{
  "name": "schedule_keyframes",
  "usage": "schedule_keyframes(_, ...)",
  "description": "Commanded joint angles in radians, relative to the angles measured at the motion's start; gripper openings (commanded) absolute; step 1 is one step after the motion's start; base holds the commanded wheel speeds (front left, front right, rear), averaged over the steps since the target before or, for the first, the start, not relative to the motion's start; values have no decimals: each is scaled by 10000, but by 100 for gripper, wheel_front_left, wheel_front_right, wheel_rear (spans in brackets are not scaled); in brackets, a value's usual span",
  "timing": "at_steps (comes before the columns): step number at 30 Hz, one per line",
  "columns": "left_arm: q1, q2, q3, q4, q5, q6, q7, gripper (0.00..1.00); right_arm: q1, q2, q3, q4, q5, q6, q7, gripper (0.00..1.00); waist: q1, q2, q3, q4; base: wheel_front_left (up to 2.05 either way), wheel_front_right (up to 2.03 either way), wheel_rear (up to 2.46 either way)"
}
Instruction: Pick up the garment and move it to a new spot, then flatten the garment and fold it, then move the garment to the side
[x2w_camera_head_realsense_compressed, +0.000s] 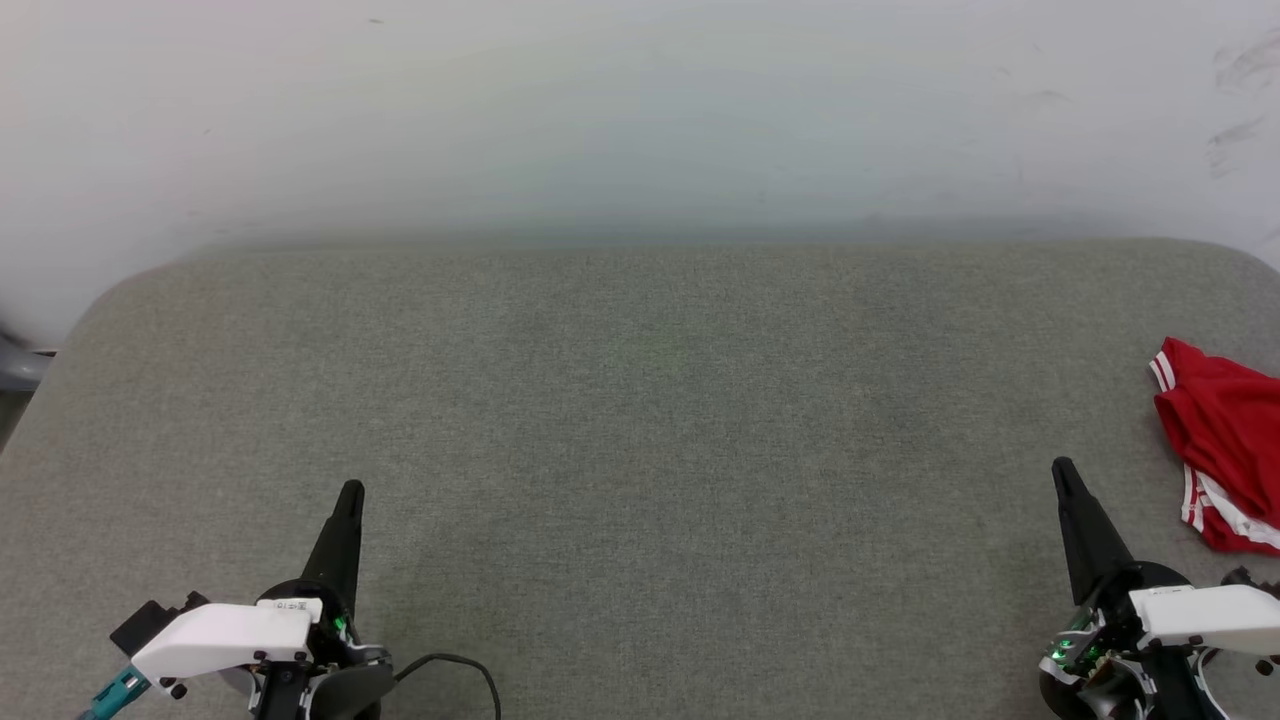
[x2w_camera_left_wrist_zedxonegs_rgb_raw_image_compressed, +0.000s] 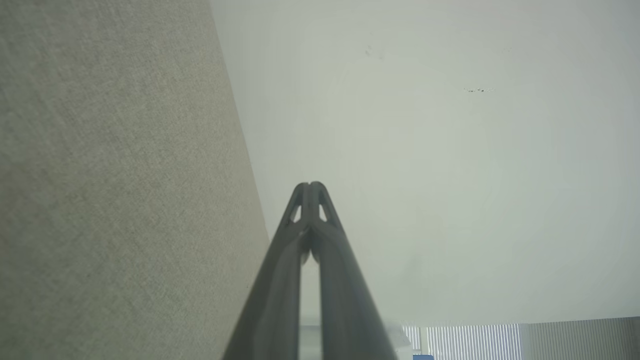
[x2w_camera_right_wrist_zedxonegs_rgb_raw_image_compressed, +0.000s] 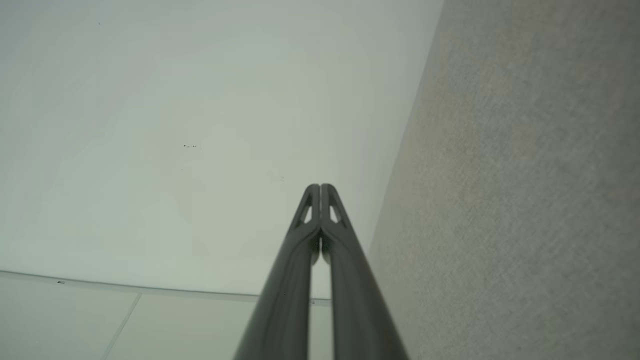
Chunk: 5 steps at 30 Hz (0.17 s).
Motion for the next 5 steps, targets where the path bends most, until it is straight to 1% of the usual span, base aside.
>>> schedule_keyframes(1,-169,-10,34,12,-165,-64,87,0,-213,-11,-26,36,172,-3,32,0,-1,0,4,0,0,0,0)
schedule_keyframes(5,-219,-19,78,39,-443,-115,156,0,-237,-4,-40,70,438,-3,124,0,-1,0,23,-3,0,0,0)
